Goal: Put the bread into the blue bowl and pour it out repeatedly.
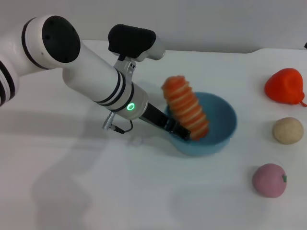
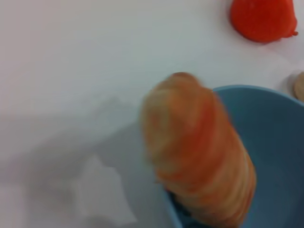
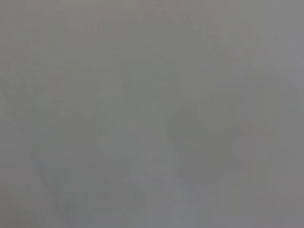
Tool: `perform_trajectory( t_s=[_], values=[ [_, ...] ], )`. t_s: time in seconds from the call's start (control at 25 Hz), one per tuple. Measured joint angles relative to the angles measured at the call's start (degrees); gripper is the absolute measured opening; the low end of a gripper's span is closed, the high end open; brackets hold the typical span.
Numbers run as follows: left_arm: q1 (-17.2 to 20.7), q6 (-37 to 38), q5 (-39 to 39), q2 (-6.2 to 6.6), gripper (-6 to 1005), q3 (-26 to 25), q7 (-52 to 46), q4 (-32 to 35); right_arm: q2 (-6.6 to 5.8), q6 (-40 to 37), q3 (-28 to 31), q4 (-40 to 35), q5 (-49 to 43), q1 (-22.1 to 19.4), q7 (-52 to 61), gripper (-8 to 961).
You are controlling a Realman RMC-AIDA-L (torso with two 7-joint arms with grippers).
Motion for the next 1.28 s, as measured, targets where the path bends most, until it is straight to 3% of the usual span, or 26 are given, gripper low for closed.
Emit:
perform_trajectory(
  t_s=[0.6,1.08,1.28],
  values=[
    [1.5,-2.7,0.0,0.10,866,-0.9,-0.2,-3.5,-0.05,0.0,0.1,0.3,-0.1,0.1,0.0,448],
    [8.9,-3.9,-1.0,0.09,866,-16.0,4.6,-11.7,-0.09,0.1,0.2,0.3,-0.1,0.0,0.0,449],
    [14.0,3.1,-9.7,0.00,866,-20.3,12.9,-13.2,-0.13,0.2,0.2,0.8,-0.1,0.0,0.2,448]
  ],
)
